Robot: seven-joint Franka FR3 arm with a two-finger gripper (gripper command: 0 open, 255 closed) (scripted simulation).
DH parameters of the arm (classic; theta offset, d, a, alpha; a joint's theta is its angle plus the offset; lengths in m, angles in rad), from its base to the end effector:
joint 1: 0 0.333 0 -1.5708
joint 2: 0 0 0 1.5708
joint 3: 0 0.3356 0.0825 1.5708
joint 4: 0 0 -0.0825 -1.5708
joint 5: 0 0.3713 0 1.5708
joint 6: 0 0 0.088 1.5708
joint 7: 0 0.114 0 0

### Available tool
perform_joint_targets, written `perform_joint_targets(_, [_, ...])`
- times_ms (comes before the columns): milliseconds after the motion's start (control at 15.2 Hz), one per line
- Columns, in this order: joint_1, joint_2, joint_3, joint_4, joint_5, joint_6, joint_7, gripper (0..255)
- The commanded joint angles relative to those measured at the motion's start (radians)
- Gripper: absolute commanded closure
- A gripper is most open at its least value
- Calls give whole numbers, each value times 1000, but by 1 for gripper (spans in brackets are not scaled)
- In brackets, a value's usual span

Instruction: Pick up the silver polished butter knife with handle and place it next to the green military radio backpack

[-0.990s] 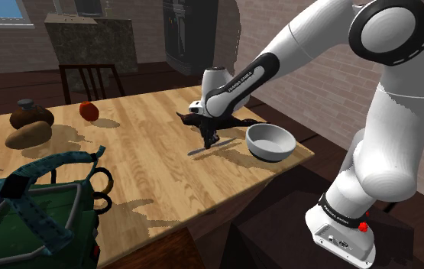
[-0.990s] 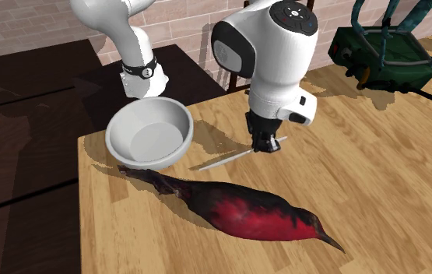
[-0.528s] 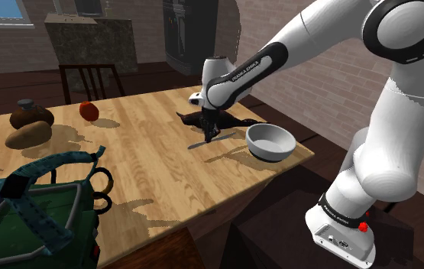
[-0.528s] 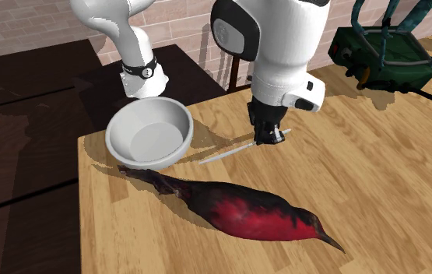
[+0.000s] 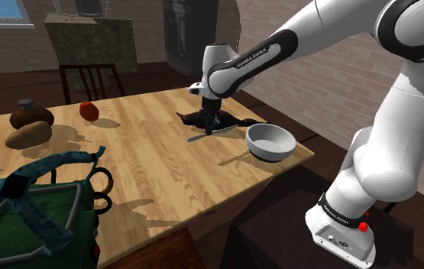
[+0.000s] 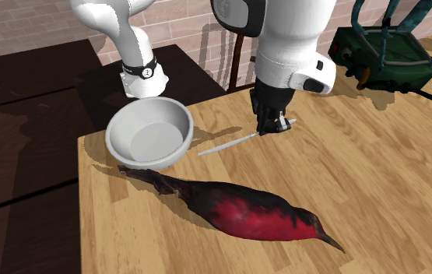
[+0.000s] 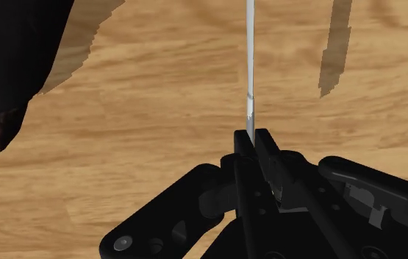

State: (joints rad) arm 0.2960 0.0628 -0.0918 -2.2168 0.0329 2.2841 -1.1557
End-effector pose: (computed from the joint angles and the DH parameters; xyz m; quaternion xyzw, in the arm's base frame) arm 0.5163 0.1082 0.3702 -0.7842 -0.6204 -0.0065 0.0074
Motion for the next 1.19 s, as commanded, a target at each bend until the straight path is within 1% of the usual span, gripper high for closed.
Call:
perform_joint_targets(0, [-1, -17, -1, 11, -3, -28, 1, 255])
perform_joint_targets(1122, [0, -114, 0, 137, -17, -251, 14, 255])
